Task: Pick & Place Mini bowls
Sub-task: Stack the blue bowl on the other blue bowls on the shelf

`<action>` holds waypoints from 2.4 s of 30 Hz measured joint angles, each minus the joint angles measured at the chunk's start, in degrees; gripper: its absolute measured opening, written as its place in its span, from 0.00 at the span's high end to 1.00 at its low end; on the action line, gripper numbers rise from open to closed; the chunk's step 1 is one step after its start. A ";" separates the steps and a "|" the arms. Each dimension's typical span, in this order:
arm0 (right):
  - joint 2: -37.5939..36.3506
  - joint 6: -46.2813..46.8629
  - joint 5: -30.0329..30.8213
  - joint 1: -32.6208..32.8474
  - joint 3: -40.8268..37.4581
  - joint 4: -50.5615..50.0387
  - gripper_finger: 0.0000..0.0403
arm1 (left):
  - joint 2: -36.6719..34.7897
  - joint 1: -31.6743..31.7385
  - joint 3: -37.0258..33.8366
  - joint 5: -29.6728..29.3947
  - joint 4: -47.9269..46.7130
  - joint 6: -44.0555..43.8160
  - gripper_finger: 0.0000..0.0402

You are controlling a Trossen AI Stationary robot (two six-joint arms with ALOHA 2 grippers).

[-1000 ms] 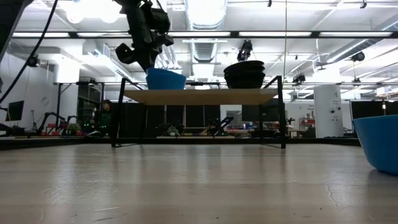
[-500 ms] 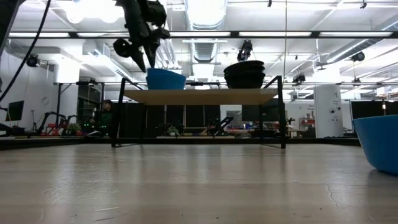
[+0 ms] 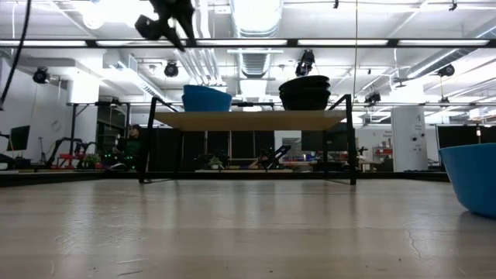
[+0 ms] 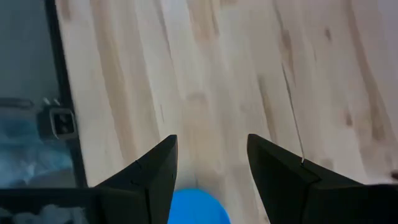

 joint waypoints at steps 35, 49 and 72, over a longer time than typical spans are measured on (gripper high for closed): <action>-18.87 27.34 -9.08 7.11 -47.78 17.19 0.52 | -8.72 -28.11 -0.02 -0.86 12.39 -12.61 0.61; -22.33 38.39 -13.43 9.46 -62.44 26.49 0.55 | -8.72 -33.62 -0.04 -1.56 15.69 -14.87 0.61; -16.94 40.81 -15.73 9.06 -64.63 32.83 0.97 | -8.56 -36.88 -4.26 -4.01 15.74 -17.84 0.61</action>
